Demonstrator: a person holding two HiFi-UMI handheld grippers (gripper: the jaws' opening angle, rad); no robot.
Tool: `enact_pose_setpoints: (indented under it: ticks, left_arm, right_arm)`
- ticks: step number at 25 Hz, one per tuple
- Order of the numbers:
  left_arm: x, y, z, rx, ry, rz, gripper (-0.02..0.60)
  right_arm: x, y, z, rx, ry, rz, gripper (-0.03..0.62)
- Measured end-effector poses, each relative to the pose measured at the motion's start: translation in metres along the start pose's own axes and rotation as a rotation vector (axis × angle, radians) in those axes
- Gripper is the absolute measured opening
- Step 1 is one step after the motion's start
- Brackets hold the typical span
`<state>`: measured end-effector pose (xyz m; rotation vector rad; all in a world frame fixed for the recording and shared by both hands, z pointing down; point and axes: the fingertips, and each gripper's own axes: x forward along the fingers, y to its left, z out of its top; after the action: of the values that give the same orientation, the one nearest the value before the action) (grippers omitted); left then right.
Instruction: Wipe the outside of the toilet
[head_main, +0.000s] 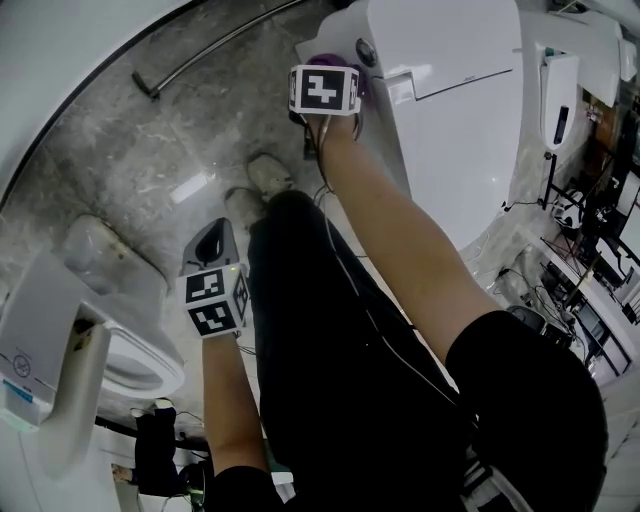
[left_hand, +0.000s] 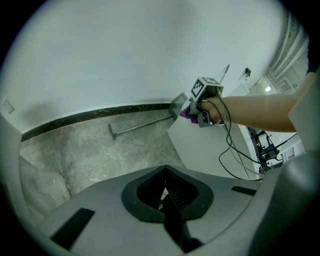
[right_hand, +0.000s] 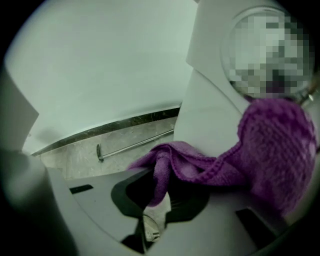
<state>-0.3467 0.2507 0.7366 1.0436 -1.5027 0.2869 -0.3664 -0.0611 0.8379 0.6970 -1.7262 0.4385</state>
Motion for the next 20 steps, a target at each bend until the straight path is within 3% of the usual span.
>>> enact_pose_setpoints:
  ticks: [11, 17, 20]
  left_arm:
    - [0.009, 0.01, 0.02, -0.031, 0.005, 0.009, 0.008]
    - [0.002, 0.007, 0.037, -0.006, -0.019, 0.028, 0.008]
    - [-0.01, 0.002, 0.059, 0.012, -0.07, 0.056, 0.008]
  right_arm:
    - [0.015, 0.015, 0.057, 0.01, -0.073, 0.021, 0.051]
    - [-0.01, 0.037, 0.106, -0.116, -0.337, 0.142, 0.051]
    - [-0.046, 0.041, 0.12, -0.11, -0.422, 0.196, 0.051]
